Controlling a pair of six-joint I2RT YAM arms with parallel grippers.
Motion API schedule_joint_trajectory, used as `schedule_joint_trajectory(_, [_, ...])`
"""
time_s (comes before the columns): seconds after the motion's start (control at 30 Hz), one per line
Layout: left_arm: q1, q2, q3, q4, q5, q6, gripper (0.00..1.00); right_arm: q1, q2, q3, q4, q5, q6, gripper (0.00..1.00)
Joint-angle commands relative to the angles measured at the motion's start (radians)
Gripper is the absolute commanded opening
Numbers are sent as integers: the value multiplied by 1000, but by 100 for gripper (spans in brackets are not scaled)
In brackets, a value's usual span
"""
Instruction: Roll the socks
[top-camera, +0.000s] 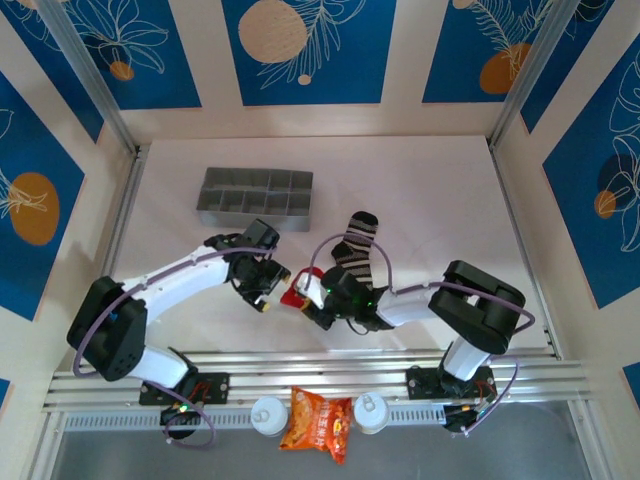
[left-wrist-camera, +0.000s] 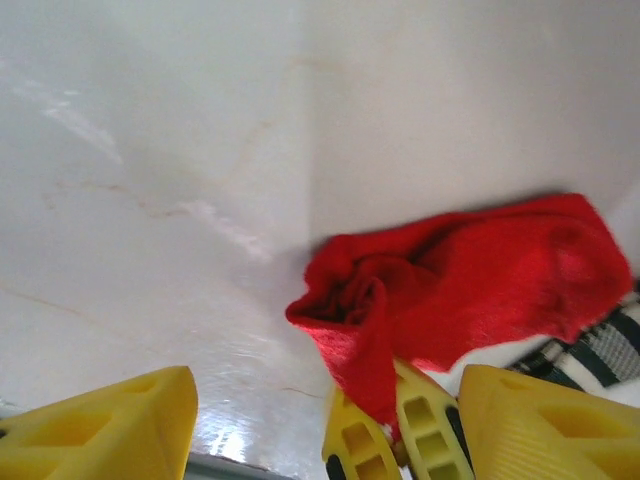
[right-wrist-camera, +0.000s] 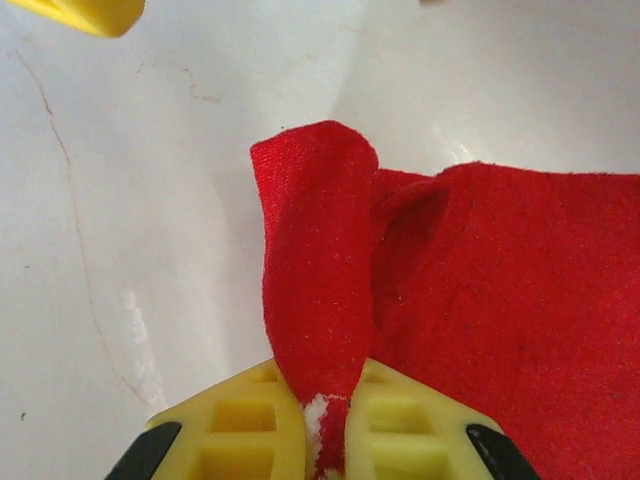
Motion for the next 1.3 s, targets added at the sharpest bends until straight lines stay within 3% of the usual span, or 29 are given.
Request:
schedule_joint_trajectory(0.0, [-5, -9, -36, 69, -8, 75, 64, -82, 50, -80, -62, -198, 146, 0])
schedule_joint_trajectory(0.1, [-24, -16, -67, 161, -3, 113, 58, -151, 94, -79, -20, -333, 200, 0])
schedule_joint_trajectory(0.33, [-70, 38, -111, 351, -9, 135, 49, -244, 181, -34, 5, -519, 269, 0])
schedule_joint_trajectory(0.57, [-114, 97, -100, 344, -25, 133, 46, -293, 229, 14, -17, -603, 294, 0])
schedule_joint_trajectory(0.73, [-119, 146, -84, 348, -40, 135, 44, -303, 251, 32, -38, -630, 282, 0])
schedule_joint_trajectory(0.93, [-122, 248, -5, 267, -25, 170, 22, -300, 250, 58, -86, -615, 245, 0])
schedule_joint_trajectory(1.13, [-113, 259, -18, 99, 1, 163, 0, -246, 187, 138, -234, -522, 73, 9])
schedule_joint_trajectory(1.27, [-75, 147, -126, 0, -11, 110, 0, -177, 194, 251, -374, -464, -124, 15])
